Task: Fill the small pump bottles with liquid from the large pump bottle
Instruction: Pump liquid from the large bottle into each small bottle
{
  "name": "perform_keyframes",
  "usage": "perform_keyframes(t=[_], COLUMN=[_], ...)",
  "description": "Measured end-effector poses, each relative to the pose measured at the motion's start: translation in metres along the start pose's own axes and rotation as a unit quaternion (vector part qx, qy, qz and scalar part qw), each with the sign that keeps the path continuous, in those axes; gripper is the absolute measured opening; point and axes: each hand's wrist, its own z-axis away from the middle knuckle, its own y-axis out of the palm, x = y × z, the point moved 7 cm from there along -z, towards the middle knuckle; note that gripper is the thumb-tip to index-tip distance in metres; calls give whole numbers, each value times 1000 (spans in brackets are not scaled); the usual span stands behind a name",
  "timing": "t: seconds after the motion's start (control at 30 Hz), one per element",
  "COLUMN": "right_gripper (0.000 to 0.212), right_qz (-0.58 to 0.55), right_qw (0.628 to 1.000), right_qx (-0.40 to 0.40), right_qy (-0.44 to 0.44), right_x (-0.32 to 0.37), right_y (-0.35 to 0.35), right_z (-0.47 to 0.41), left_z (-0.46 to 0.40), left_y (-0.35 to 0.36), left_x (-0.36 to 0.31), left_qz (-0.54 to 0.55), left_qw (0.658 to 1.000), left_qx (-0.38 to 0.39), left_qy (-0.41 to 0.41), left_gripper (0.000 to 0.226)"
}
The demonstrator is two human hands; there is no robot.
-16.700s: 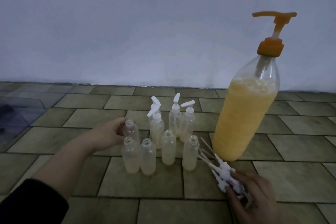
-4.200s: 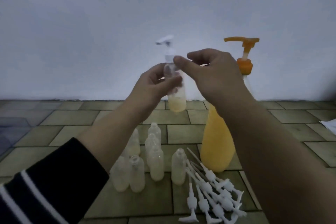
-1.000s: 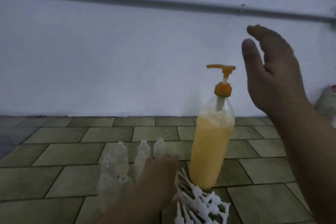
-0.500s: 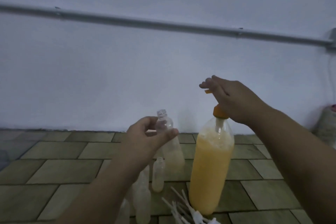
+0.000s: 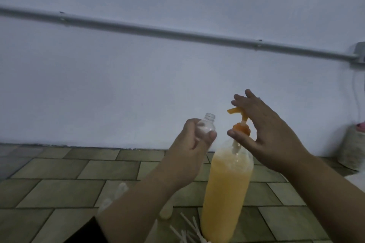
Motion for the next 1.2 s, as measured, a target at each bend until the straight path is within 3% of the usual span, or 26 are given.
perform_keyframes(t=[0.17,0.27,0.53,0.7,0.77,0.87,1.07,1.2], right_gripper=[87,89,87,62,51,49,67,75], right_qz=[-12,-20,-11,-97,-153,-207,-39,0], right_qw=[1000,1000,1000,995,988,978,998,1000], right_qx=[10,6,-6,-8,10,33,46,11], right_qy=[1,0,-10,2,17,27,-12,13], right_x=[7,8,12,7,1,-9,-15,4], right_y=[2,2,-3,-2,-4,-9,-1,1], right_z=[3,3,5,2,-3,-10,-1,4], left_z=[-6,-11,-14,-14,-14,-16,-16,-18], left_y=[8,6,-2,-4,-5,-8,-9,-13], left_x=[-1,-6,-17,-14,-14,-13,-16,-15], left_qz=[-77,-81,-88,-109,-121,-120,-112,-119], left_qw=[997,997,995,992,990,991,992,991], left_qx=[18,12,-15,25,37,34,31,-1], left_qy=[-1,6,53,57,61,56,50,56], left_gripper=[43,52,52,53,43,34,59,55])
